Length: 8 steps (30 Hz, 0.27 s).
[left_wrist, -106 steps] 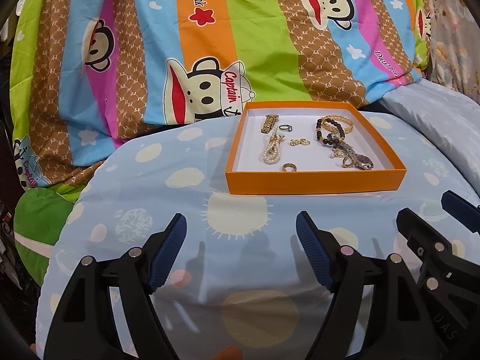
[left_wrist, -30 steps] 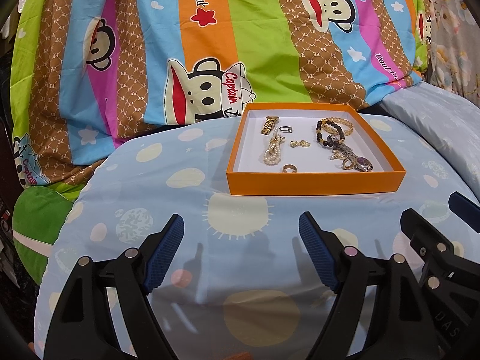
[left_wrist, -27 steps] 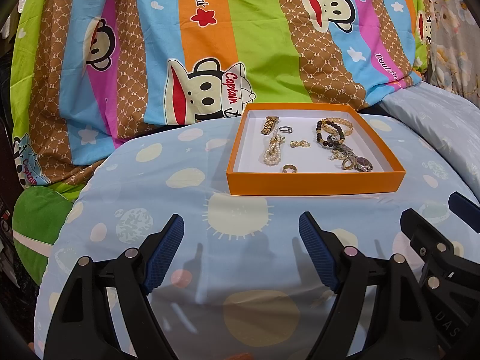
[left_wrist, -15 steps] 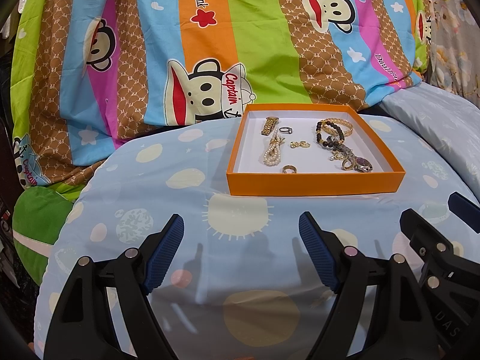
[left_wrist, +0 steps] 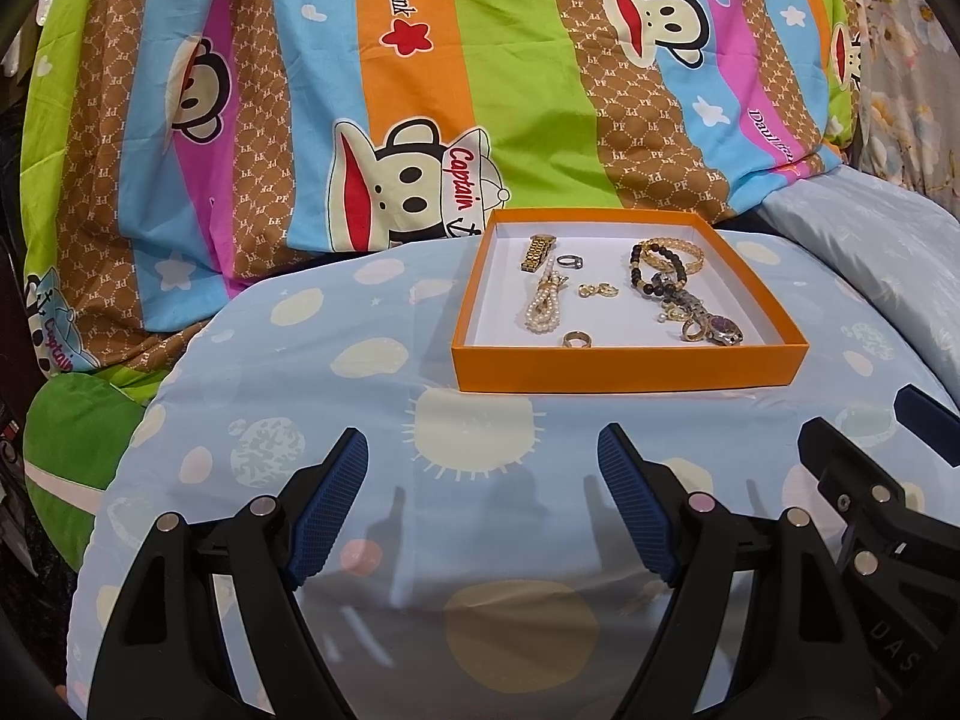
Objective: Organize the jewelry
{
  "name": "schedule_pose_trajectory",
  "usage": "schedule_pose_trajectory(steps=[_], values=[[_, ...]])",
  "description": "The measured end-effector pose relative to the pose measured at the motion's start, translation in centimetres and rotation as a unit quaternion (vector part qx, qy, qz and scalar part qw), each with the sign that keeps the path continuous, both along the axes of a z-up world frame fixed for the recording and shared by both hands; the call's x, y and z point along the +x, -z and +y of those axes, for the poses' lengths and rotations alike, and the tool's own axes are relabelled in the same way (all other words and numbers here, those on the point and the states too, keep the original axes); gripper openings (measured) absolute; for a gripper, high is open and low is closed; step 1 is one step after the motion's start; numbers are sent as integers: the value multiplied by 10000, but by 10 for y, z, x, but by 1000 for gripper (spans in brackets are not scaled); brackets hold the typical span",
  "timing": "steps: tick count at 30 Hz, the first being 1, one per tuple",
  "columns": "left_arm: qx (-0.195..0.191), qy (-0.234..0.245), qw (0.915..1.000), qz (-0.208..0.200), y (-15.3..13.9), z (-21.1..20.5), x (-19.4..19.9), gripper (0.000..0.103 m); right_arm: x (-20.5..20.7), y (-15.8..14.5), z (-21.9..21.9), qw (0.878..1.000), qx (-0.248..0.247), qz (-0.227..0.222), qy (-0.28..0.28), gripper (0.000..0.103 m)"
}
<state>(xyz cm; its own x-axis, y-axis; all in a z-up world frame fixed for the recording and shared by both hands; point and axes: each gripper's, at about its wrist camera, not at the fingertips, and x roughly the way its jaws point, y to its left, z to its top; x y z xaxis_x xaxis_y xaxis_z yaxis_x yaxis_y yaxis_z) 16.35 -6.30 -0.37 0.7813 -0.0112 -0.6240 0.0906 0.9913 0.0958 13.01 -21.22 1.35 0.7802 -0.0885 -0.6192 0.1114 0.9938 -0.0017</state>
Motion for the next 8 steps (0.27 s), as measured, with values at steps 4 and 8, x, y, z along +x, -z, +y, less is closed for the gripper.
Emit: schedule_pose_trajectory(steps=[4, 8], values=[[21, -13, 10000, 4, 1, 0, 0, 77, 1, 0, 0, 10000, -6, 12, 8, 75], [21, -16, 10000, 1, 1, 0, 0, 76, 1, 0, -1, 10000, -15, 4, 13, 76]])
